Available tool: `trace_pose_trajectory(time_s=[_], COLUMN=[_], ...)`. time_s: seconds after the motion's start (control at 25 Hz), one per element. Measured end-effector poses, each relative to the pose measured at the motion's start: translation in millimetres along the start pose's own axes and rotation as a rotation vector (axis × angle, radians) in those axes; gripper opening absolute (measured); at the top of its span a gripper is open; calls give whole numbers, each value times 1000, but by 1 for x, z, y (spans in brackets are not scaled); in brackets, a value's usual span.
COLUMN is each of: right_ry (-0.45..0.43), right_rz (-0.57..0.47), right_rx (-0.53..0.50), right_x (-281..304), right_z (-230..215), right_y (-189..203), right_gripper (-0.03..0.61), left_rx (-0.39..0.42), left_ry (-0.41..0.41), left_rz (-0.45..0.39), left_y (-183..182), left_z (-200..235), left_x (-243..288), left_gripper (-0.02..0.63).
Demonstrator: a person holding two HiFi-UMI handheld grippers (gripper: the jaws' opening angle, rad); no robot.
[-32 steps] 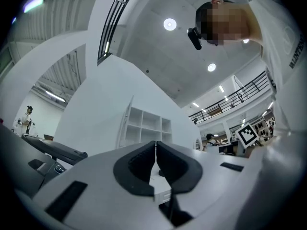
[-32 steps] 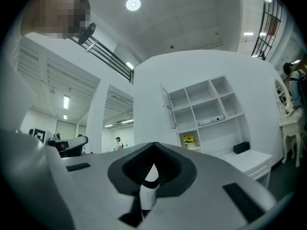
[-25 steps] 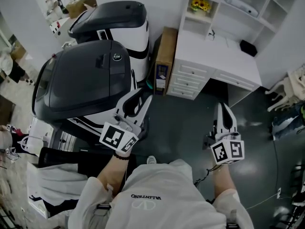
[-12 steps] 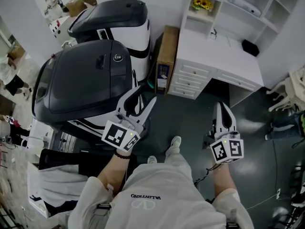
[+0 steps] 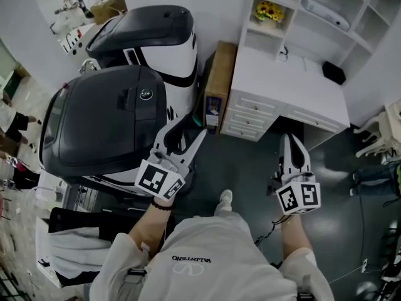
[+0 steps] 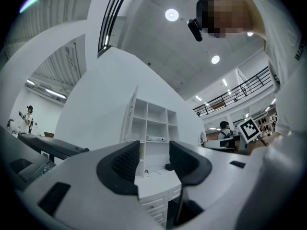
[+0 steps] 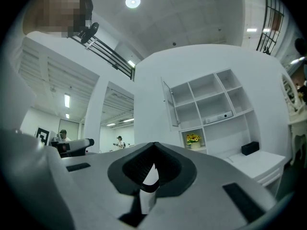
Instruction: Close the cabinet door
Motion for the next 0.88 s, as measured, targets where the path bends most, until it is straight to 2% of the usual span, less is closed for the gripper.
trace_pose_trajectory(time_s=[0.52, 0.88], right_ry=[-105, -154], right_rz=[-18, -16], right_rx=[1, 17], right_x=[115, 155], right_z=[-99, -149], right_y=[-15, -16], right_gripper=[9, 9], left_rx=[28, 39], left_ry=[-68, -113], left_rz=[-26, -18], left_y=[17, 29], left_z=[29, 28], left_x=[131, 180], left_gripper=[181, 181])
Point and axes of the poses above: the fingertips, and each gripper's own axes: x forward along the fingers, z to its left, y out of its underside, the point moved 9 cm from there along -x, backward along the fingers, and after that the axes turned 6 degrees about y, right-handed, at the moved point
